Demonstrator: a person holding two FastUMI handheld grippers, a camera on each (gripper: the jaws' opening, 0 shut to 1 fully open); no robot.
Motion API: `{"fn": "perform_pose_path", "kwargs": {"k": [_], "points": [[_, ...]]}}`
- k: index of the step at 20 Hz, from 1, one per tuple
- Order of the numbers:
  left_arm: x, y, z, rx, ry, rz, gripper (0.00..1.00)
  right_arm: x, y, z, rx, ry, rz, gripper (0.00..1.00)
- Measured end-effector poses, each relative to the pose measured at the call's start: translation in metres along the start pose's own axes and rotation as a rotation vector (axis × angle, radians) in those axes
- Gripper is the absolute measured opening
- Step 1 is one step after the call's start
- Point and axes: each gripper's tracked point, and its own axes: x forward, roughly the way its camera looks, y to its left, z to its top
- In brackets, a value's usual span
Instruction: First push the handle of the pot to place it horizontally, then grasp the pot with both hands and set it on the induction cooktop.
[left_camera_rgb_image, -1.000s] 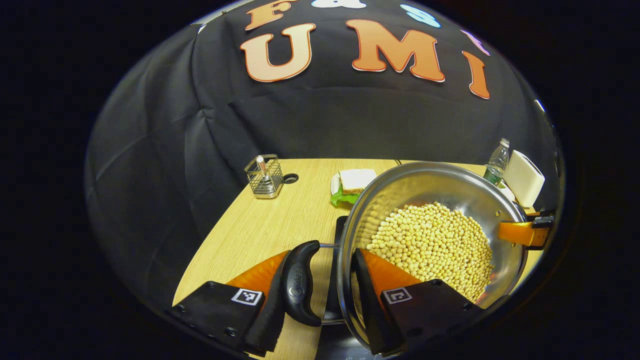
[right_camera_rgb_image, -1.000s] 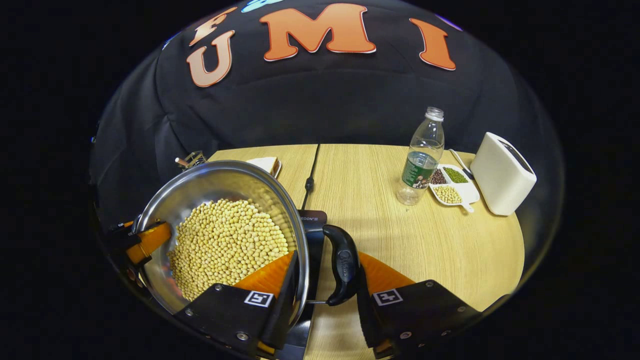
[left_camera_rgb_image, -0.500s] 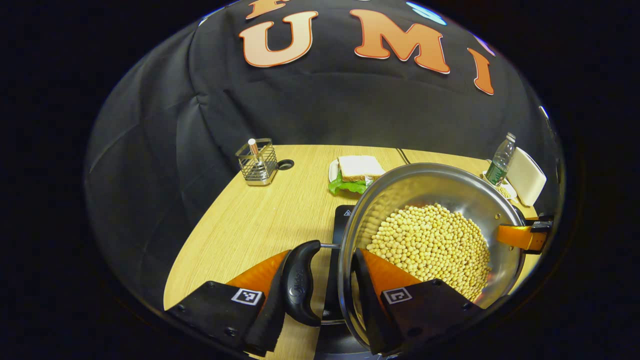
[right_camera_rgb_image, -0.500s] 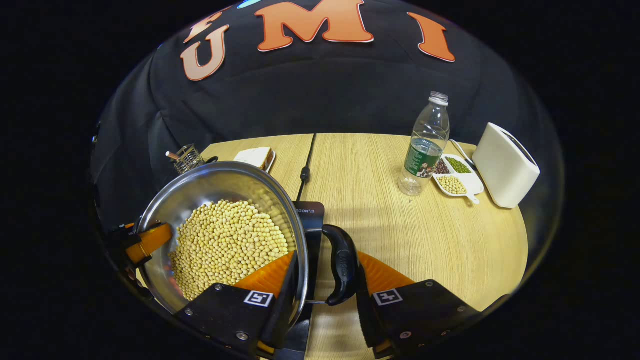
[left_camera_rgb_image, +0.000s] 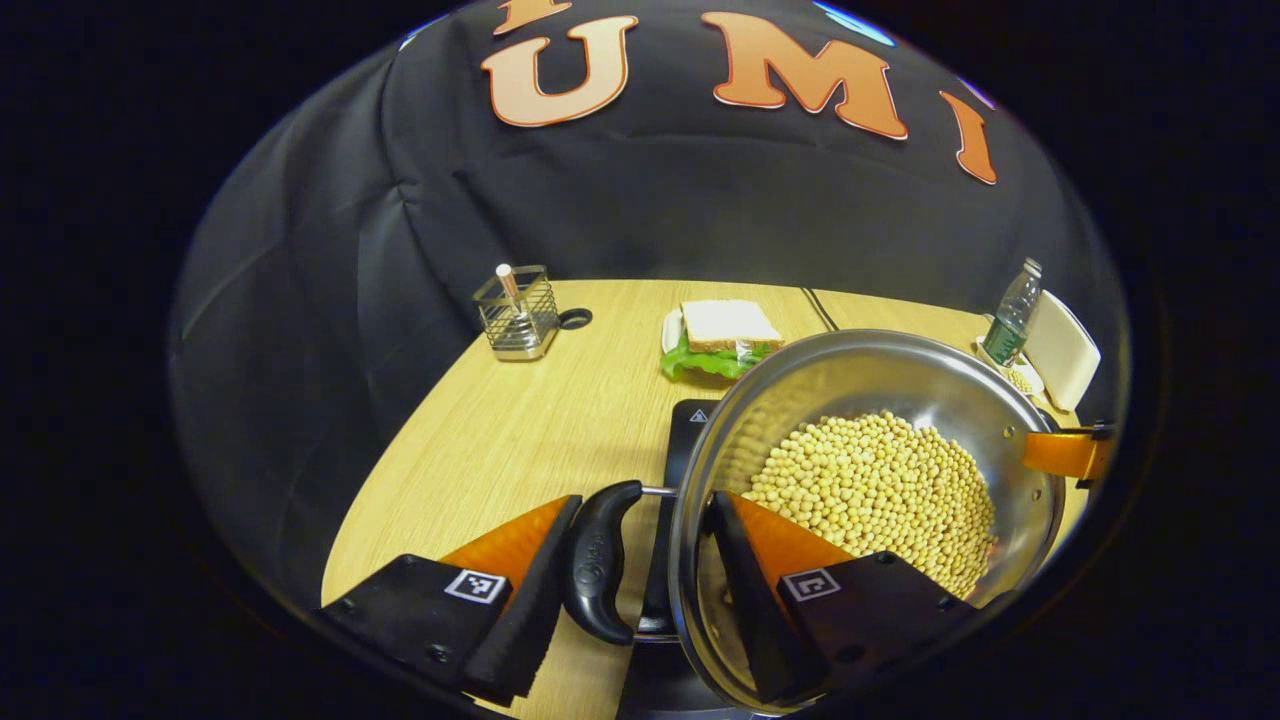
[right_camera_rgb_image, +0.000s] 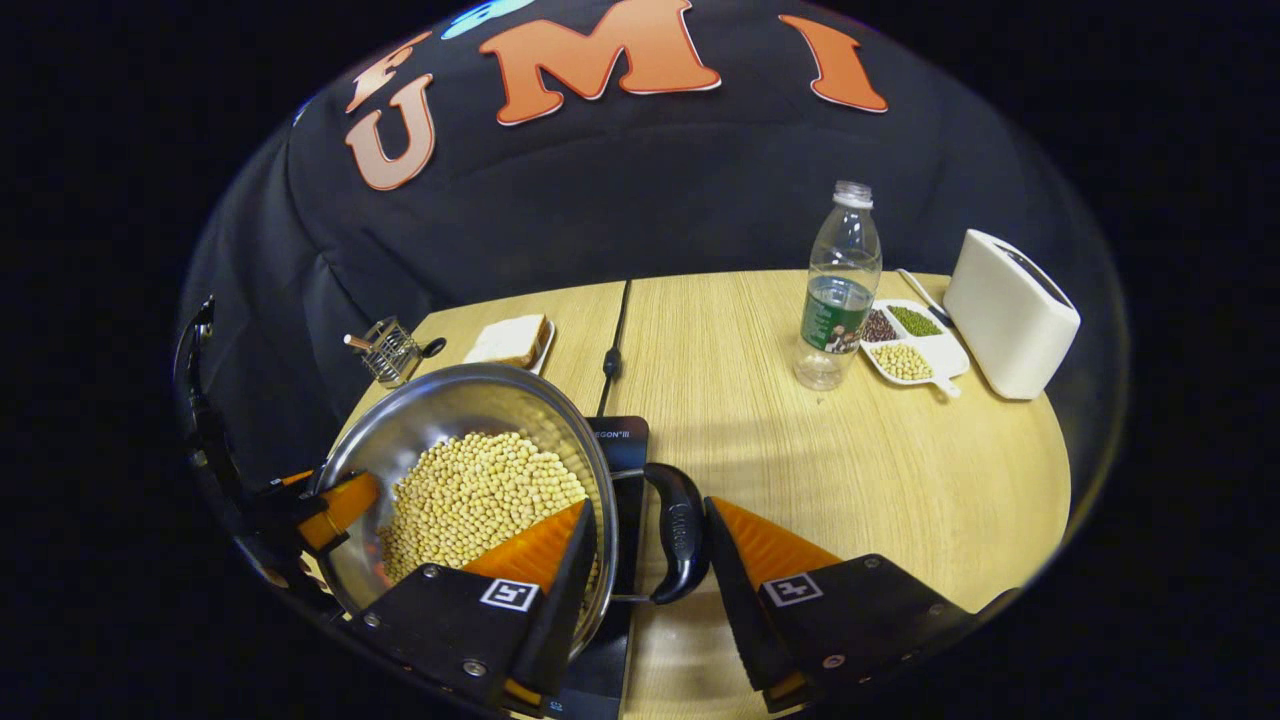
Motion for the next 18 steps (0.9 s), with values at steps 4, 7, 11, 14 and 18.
{"fn": "perform_pose_path", "kwargs": {"k": [4, 7, 11, 14, 18], "points": [[-0.050, 0.002, 0.029, -0.032, -0.099, 0.059, 0.89, -0.044, -0.016, 0.038, -0.037, -0.183, -0.015, 0.74], [-0.082, -0.018, 0.043, -0.078, -0.165, 0.023, 0.83, -0.091, -0.023, 0.067, -0.048, -0.328, -0.009, 0.78], [-0.127, -0.040, 0.079, -0.105, -0.283, -0.011, 0.92, -0.147, -0.041, 0.099, -0.102, -0.496, -0.026, 0.81], [-0.161, -0.059, 0.102, -0.108, -0.377, -0.045, 0.92, -0.201, -0.044, 0.107, -0.136, -0.591, -0.039, 0.83], [-0.211, -0.068, 0.123, -0.127, -0.483, -0.088, 0.98, -0.261, -0.067, 0.128, -0.169, -0.717, -0.050, 0.85]]}}
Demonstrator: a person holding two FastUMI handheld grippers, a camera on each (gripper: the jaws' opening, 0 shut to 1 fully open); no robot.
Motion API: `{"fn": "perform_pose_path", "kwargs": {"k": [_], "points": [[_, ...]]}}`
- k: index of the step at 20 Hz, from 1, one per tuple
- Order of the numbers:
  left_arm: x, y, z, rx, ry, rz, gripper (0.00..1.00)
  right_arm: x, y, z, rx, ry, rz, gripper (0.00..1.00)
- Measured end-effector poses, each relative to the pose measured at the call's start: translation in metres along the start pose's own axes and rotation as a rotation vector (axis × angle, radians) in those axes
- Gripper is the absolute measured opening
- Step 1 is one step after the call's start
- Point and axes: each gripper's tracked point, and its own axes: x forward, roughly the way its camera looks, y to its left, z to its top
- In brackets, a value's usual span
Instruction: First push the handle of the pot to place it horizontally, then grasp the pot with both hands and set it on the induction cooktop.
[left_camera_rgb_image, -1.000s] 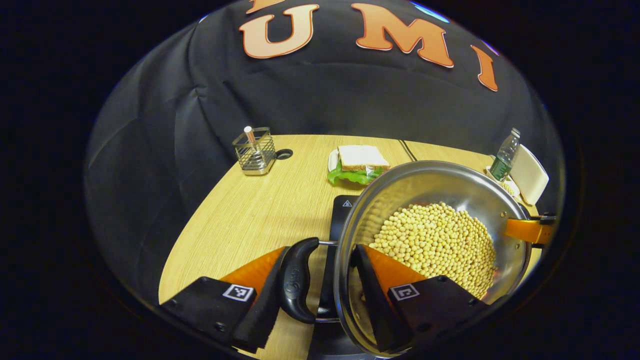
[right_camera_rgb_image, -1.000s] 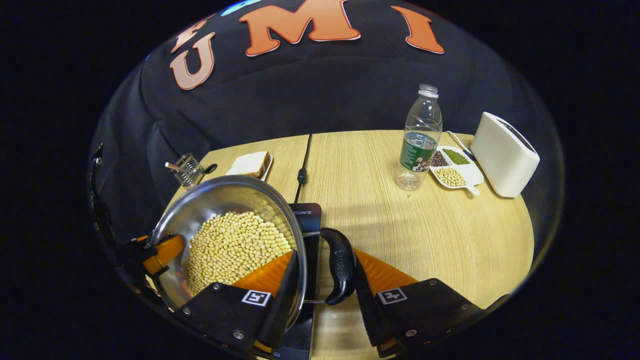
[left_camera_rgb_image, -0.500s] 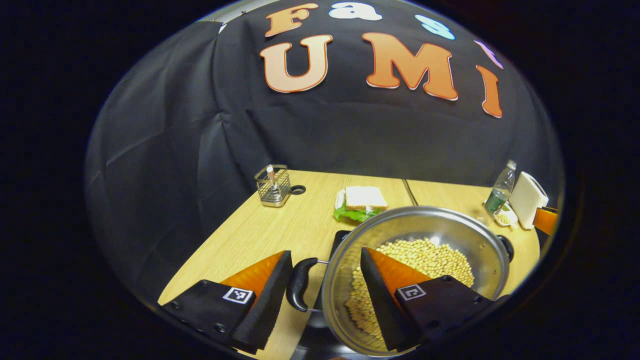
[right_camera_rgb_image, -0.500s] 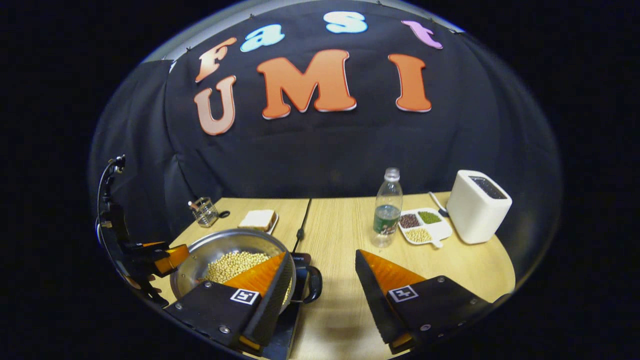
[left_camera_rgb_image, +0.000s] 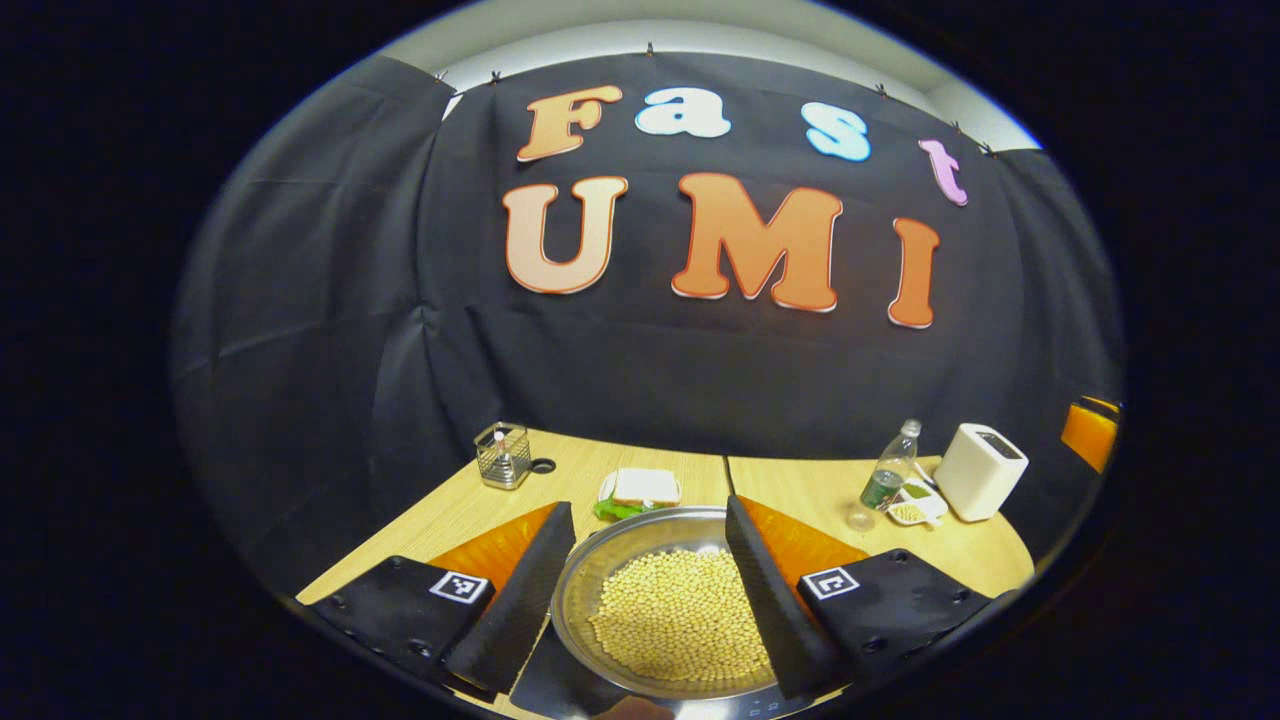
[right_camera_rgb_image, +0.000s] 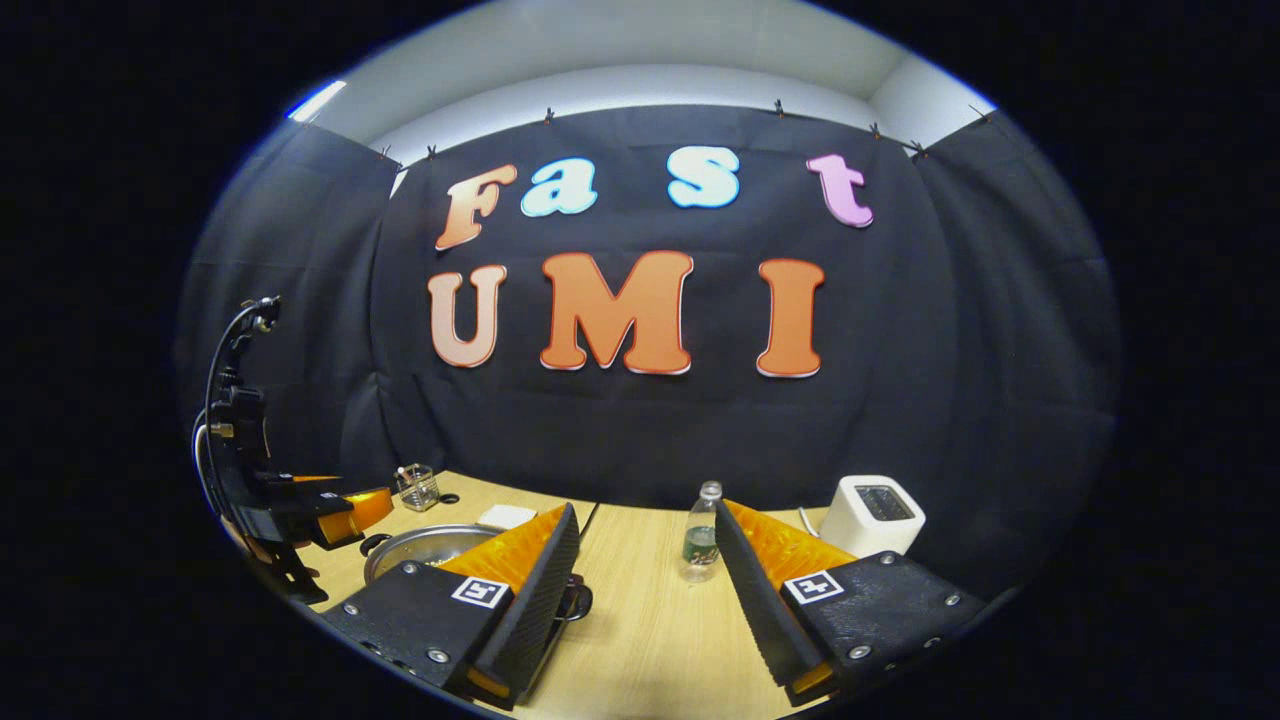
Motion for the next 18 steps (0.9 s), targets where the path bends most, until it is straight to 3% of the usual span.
{"fn": "perform_pose_path", "kwargs": {"k": [2, 3, 6, 7, 10, 13, 15, 18], "points": [[-0.016, -0.001, 0.026, 0.008, -0.063, 0.003, 0.95, -0.015, -0.010, 0.020, -0.002, -0.041, 0.008, 0.86], [-0.024, -0.007, 0.040, 0.003, -0.095, -0.010, 1.00, -0.022, -0.015, 0.029, -0.002, -0.057, 0.010, 0.87], [-0.058, -0.018, 0.085, -0.008, -0.200, -0.032, 0.94, -0.041, -0.033, 0.055, -0.021, -0.121, -0.001, 0.89], [-0.067, -0.021, 0.100, -0.002, -0.234, -0.041, 0.97, -0.046, -0.038, 0.063, -0.031, -0.144, -0.003, 0.94], [-0.097, -0.027, 0.133, 0.025, -0.318, -0.038, 0.99, -0.062, -0.046, 0.080, -0.048, -0.185, -0.015, 0.90], [-0.119, -0.038, 0.151, 0.051, -0.364, -0.046, 0.99, -0.076, -0.049, 0.095, -0.065, -0.227, -0.010, 0.90], [-0.130, -0.041, 0.158, 0.081, -0.388, -0.043, 0.99, -0.087, -0.056, 0.105, -0.069, -0.252, -0.009, 0.96], [-0.149, -0.039, 0.172, 0.088, -0.433, -0.026, 0.99, -0.104, -0.070, 0.116, -0.080, -0.286, -0.007, 0.93]]}}
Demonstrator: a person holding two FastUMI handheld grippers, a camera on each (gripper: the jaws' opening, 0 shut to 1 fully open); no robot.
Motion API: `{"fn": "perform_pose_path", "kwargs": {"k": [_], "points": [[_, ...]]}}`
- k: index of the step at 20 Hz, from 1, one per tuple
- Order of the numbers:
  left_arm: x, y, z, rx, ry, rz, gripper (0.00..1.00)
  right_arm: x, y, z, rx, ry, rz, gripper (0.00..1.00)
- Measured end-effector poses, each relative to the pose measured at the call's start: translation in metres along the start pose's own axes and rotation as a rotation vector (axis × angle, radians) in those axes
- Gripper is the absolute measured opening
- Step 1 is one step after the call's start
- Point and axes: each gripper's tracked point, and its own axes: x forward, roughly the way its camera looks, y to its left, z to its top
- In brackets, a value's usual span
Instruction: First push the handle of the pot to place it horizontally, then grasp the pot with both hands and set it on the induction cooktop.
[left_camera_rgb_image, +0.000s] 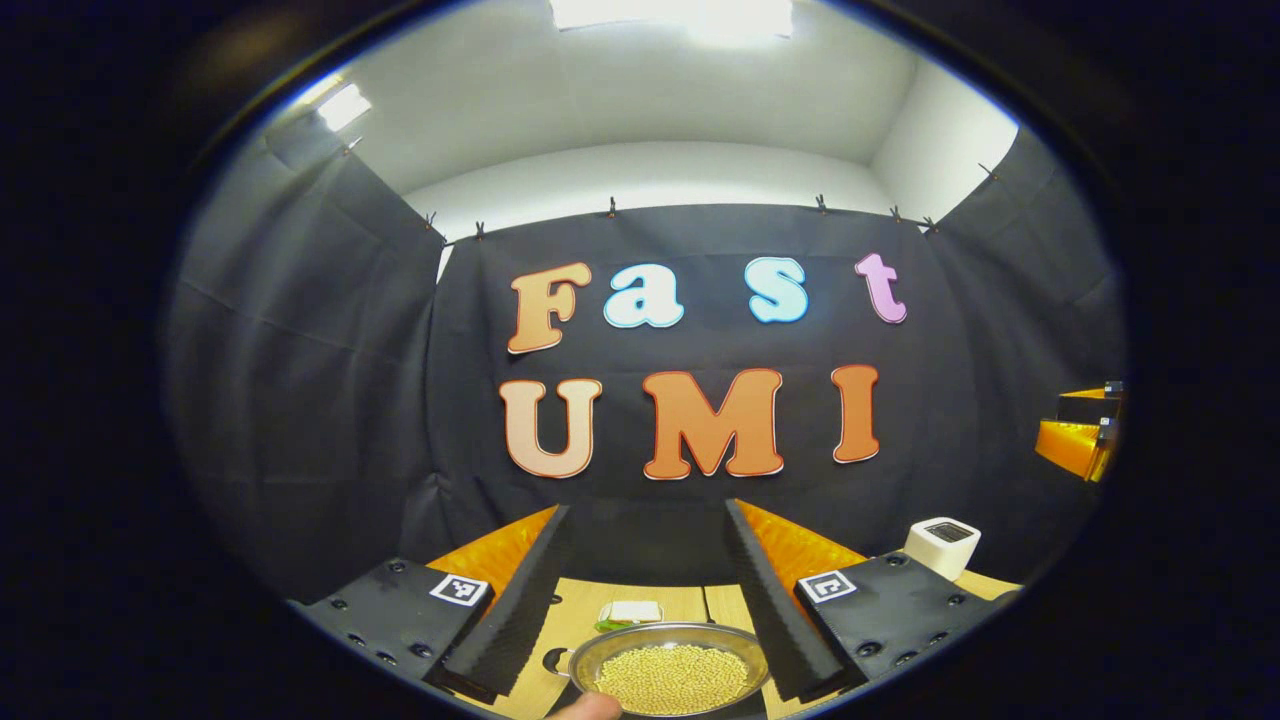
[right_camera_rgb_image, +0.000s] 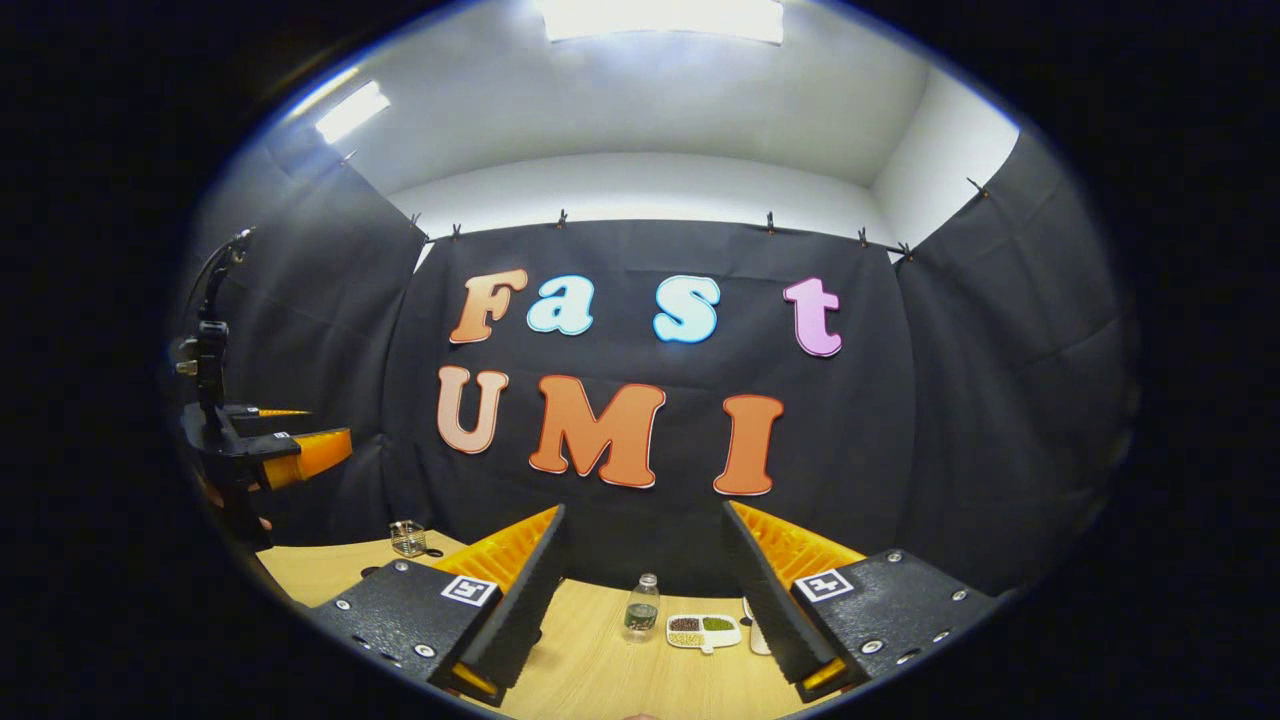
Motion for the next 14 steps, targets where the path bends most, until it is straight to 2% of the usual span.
{"fn": "perform_pose_path", "kwargs": {"k": [2, 3, 5, 6, 9, 11, 14], "points": [[-0.005, 0.005, 0.017, 0.000, -0.035, 0.020, 0.99, -0.005, -0.007, 0.008, -0.007, -0.014, -0.008, 0.93], [-0.007, 0.005, 0.024, 0.002, -0.045, 0.019, 0.99, -0.007, -0.010, 0.013, -0.010, -0.024, -0.009, 0.97], [-0.011, 0.006, 0.035, 0.005, -0.062, 0.021, 0.99, -0.010, -0.018, 0.020, -0.024, -0.035, -0.027, 0.94], [-0.011, 0.005, 0.041, 0.003, -0.067, 0.020, 0.99, -0.011, -0.021, 0.025, -0.026, -0.039, -0.038, 0.97], [-0.014, -0.002, 0.051, -0.026, -0.060, -0.007, 0.99, -0.015, -0.036, 0.037, -0.012, -0.061, -0.066, 0.95], [-0.018, -0.003, 0.057, -0.031, -0.060, -0.018, 0.97, -0.018, -0.042, 0.041, -0.008, -0.068, -0.069, 0.95], [-0.023, -0.006, 0.067, -0.033, -0.079, -0.018, 0.99, -0.022, -0.041, 0.044, -0.006, -0.073, -0.057, 0.95]]}}
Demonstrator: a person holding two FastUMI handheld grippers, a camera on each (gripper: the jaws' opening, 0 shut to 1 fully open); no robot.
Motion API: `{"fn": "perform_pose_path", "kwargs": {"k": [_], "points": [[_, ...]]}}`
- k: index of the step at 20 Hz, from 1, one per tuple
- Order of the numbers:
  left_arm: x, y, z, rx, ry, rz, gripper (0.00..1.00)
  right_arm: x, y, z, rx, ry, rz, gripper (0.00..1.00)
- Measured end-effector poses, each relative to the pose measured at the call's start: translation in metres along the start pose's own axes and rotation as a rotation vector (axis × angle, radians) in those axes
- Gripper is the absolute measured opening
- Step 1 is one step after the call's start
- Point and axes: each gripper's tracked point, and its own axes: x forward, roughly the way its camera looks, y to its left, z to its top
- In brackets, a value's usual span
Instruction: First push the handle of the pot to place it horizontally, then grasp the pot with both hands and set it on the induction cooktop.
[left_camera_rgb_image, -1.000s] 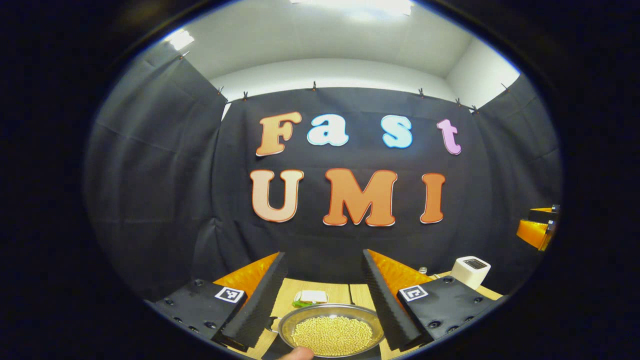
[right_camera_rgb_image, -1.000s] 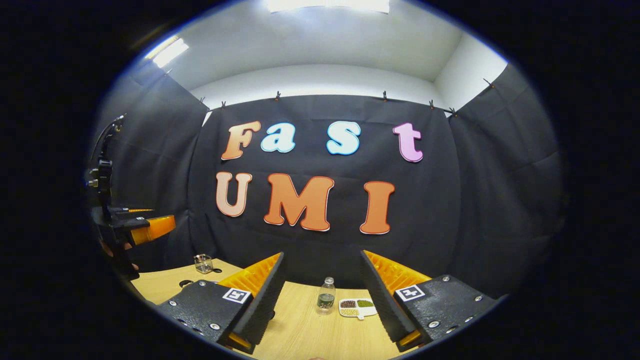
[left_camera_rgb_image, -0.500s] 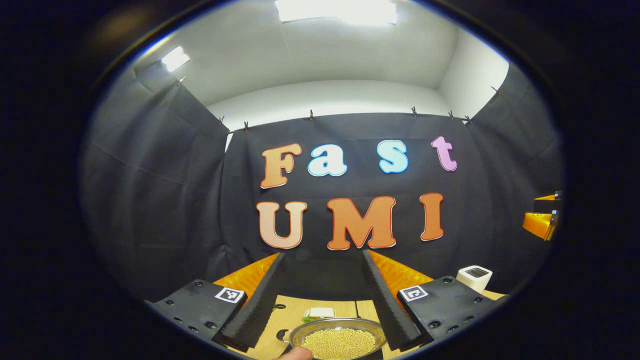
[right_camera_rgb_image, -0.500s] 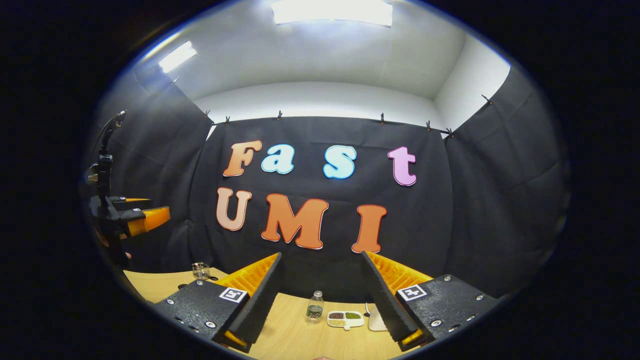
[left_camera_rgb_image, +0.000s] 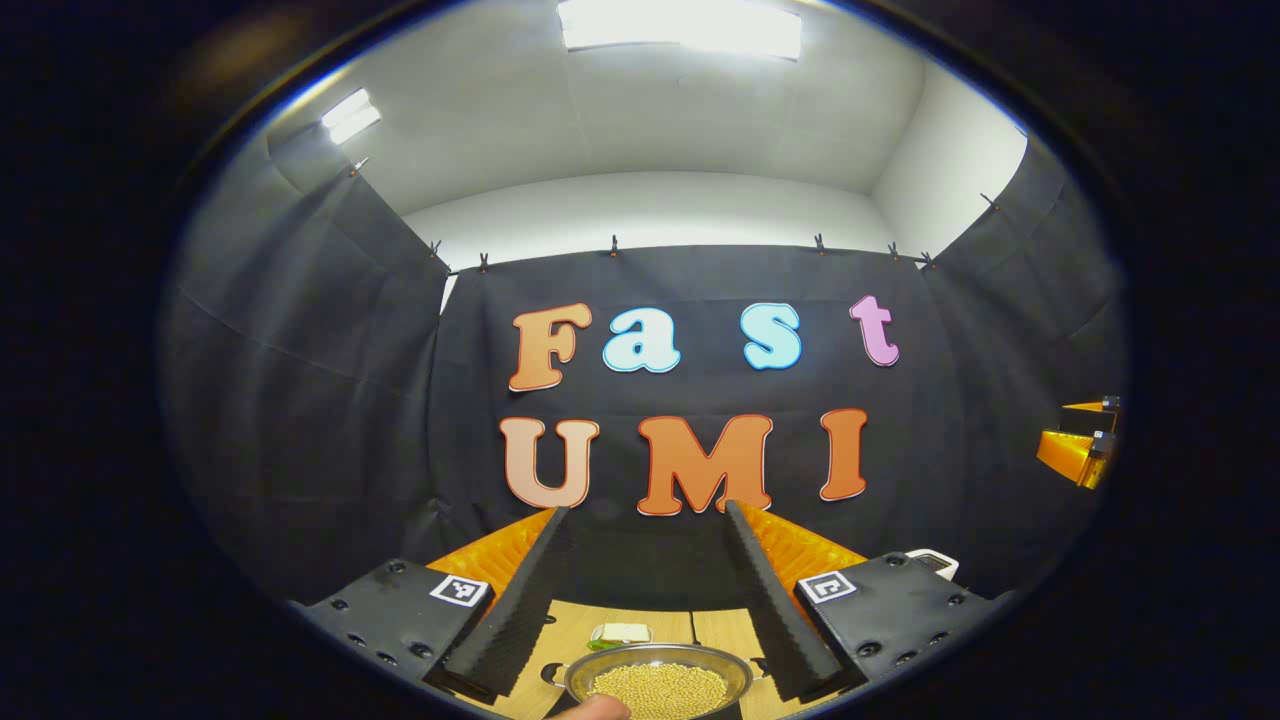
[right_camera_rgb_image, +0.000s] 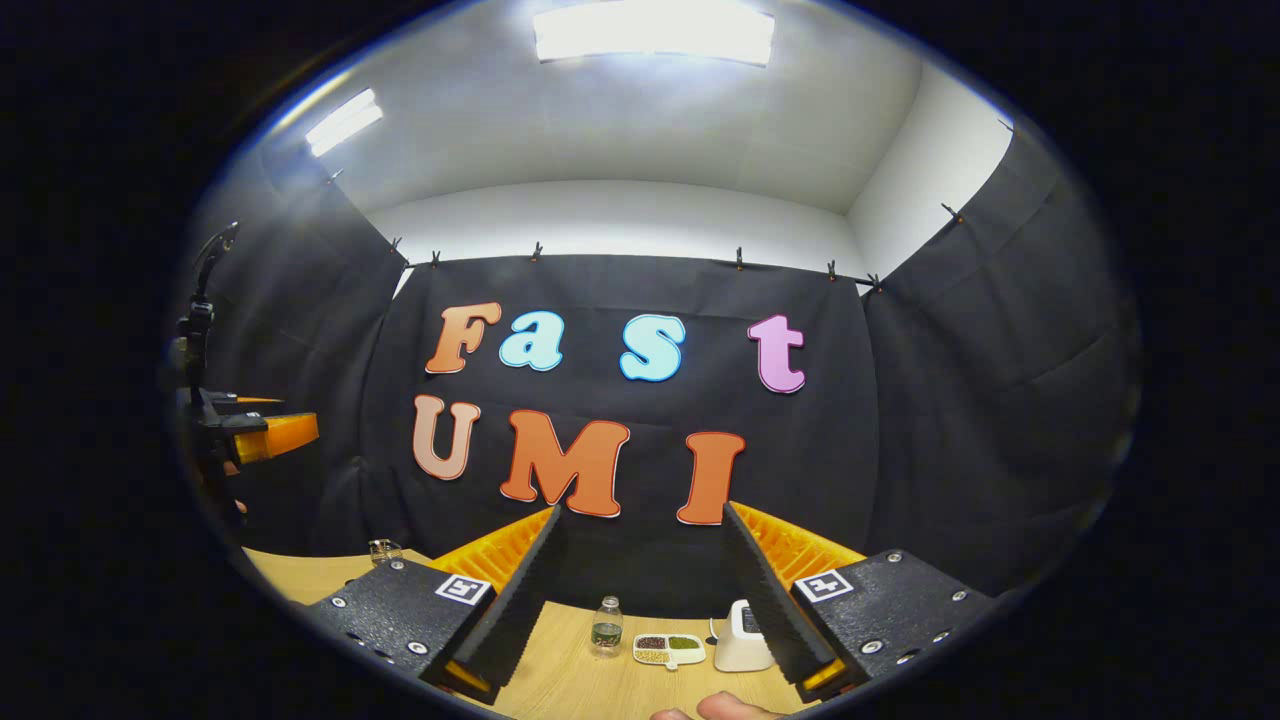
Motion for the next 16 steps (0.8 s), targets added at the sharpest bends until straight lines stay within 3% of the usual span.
{"fn": "perform_pose_path", "kwargs": {"k": [4, 16], "points": [[-0.004, -0.006, 0.001, -0.007, -0.012, -0.011, 0.99, -0.006, 0.005, 0.002, 0.002, -0.007, 0.028, 0.95], [-0.003, -0.012, 0.001, -0.049, -0.035, -0.013, 0.99, -0.005, -0.008, 0.000, 0.010, -0.019, 0.008, 0.95]]}}
